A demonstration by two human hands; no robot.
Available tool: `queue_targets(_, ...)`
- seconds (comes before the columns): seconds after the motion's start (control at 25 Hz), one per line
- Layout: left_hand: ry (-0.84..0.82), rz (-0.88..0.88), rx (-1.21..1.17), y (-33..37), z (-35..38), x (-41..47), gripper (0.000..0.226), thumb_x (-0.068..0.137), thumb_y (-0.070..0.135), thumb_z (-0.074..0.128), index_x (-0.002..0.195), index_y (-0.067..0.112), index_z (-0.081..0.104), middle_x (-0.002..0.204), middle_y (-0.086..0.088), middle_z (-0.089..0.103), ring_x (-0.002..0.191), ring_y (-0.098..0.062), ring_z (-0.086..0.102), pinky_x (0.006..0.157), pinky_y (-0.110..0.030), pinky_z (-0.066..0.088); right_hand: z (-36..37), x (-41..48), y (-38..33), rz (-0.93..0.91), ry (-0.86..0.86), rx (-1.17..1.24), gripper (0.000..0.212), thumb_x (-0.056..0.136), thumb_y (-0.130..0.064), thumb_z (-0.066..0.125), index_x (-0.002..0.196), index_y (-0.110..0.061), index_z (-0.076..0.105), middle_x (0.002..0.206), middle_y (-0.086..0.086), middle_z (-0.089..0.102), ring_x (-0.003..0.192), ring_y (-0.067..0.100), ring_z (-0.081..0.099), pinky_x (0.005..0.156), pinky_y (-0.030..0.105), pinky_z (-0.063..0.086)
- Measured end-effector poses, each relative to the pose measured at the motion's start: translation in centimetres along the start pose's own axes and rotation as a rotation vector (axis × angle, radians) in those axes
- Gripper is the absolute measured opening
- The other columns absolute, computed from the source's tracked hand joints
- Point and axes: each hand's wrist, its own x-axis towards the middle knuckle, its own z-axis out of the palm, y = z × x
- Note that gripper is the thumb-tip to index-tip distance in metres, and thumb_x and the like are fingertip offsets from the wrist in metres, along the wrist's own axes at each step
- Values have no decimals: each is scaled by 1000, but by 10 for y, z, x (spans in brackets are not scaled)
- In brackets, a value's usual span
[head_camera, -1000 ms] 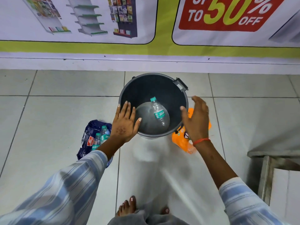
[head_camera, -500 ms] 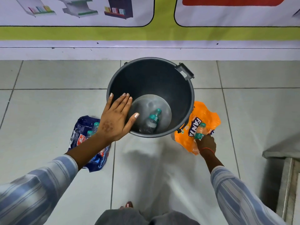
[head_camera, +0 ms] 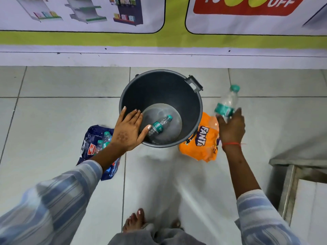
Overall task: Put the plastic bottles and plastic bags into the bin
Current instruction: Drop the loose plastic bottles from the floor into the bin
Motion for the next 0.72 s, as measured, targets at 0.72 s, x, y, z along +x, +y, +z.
queue_targets(0.72, 36, -66, -24, 2, 4, -1, 97, 82, 64, -20, 147, 6, 23, 157, -11, 26, 148, -22, 16, 122, -43, -1, 71, -40, 75, 41, -354, -57, 53, 98, -27, 51, 143, -6, 33, 144, 19, 47, 128, 40, 48, 110, 51, 39)
